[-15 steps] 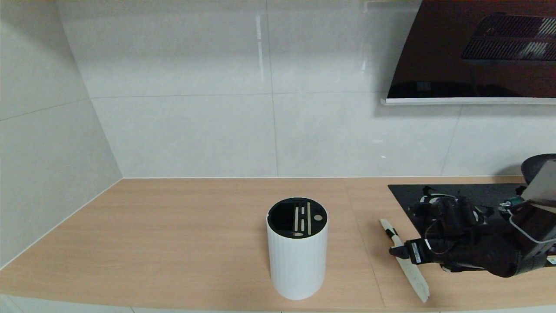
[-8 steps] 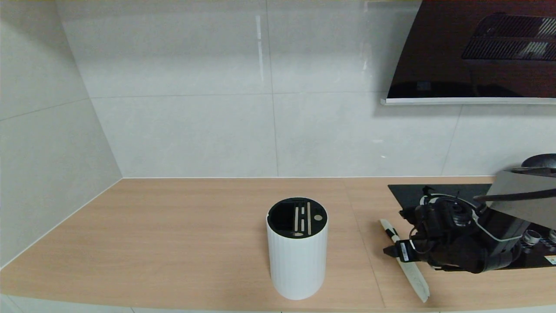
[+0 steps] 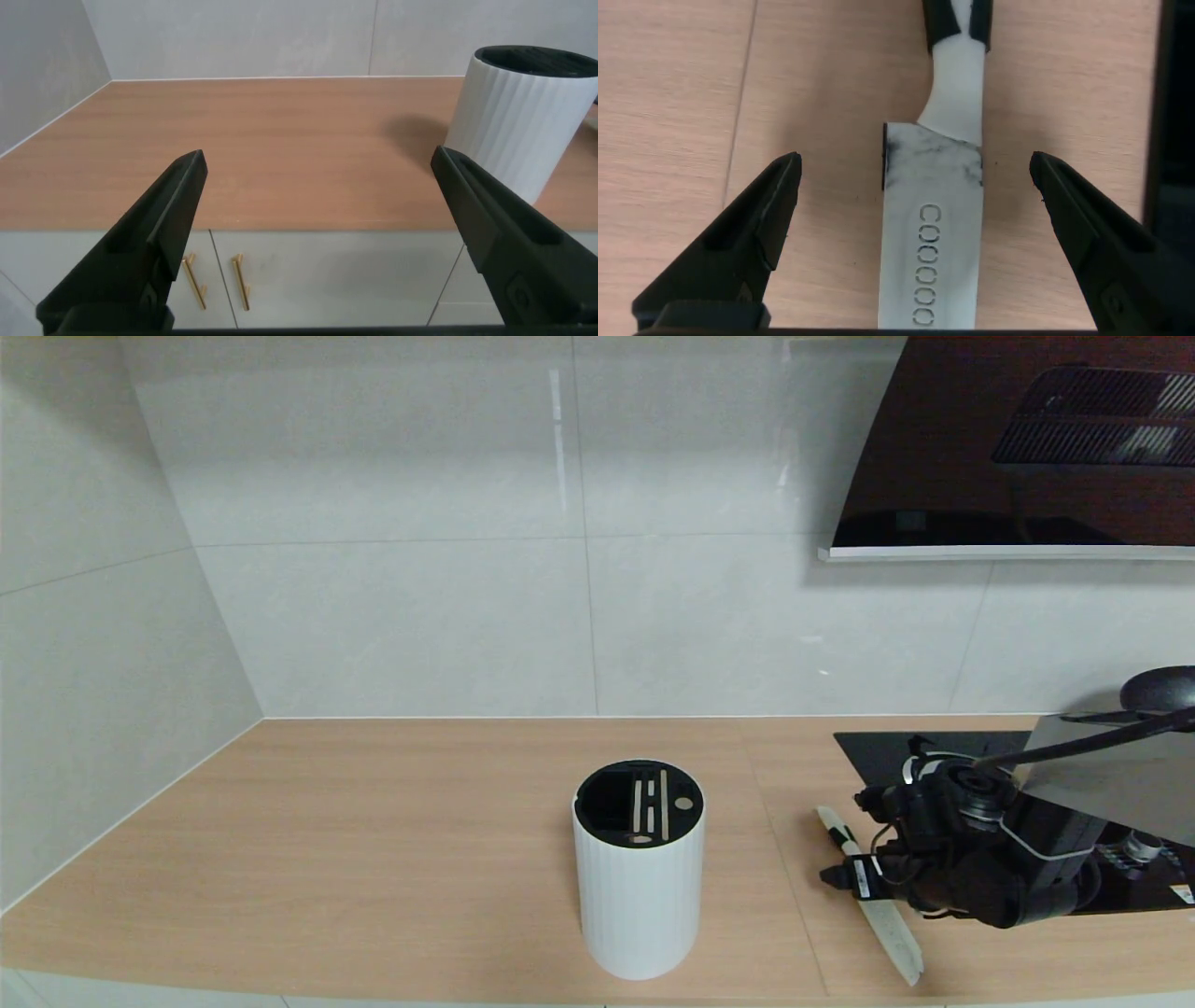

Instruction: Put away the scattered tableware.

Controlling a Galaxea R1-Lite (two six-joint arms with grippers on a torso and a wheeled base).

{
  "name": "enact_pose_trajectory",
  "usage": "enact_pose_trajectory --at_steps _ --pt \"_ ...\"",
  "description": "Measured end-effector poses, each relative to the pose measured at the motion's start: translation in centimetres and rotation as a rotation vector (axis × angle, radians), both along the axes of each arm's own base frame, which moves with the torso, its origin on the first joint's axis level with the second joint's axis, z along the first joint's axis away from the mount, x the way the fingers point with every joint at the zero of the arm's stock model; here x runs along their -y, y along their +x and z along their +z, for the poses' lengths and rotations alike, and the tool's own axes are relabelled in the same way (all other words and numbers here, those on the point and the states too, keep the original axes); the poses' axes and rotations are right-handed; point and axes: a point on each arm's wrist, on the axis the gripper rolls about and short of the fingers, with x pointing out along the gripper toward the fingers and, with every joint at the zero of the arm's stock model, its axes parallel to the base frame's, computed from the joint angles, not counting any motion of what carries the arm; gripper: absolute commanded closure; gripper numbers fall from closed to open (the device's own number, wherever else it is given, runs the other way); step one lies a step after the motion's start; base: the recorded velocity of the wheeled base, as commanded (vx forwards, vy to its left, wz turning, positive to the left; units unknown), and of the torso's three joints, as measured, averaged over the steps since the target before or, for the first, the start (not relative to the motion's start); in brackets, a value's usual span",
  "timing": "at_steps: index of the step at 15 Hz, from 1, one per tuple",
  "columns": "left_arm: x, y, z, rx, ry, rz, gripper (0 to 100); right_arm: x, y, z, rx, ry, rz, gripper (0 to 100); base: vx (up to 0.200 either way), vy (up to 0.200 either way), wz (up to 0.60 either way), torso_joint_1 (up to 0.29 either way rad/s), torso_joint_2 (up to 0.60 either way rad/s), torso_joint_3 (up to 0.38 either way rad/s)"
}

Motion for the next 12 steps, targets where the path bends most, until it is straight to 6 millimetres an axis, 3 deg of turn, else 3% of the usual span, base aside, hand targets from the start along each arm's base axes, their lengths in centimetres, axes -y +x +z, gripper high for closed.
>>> enact_pose_trajectory --at_steps 8,9,12 --pt "0.0 0.0 -0.01 0.0 0.0 0.0 0 0.29 0.48 -0.73 -0.001 -0.027 -0.033 0 0.0 0.0 0.0 0.0 0.0 0.0" --pt "0.0 0.0 0.0 0.0 0.0 0.0 0 0.29 0.47 -0.78 -0.003 -0.027 -0.033 100 0.0 0.0 0.0 0.0 0.0 0.0" --pt "0.0 0.0 0.01 0.0 0.0 0.0 0 0.3 0.38 -0.89 -0.007 -0.031 -0.031 100 0.0 0.0 0.0 0.0 0.0 0.0"
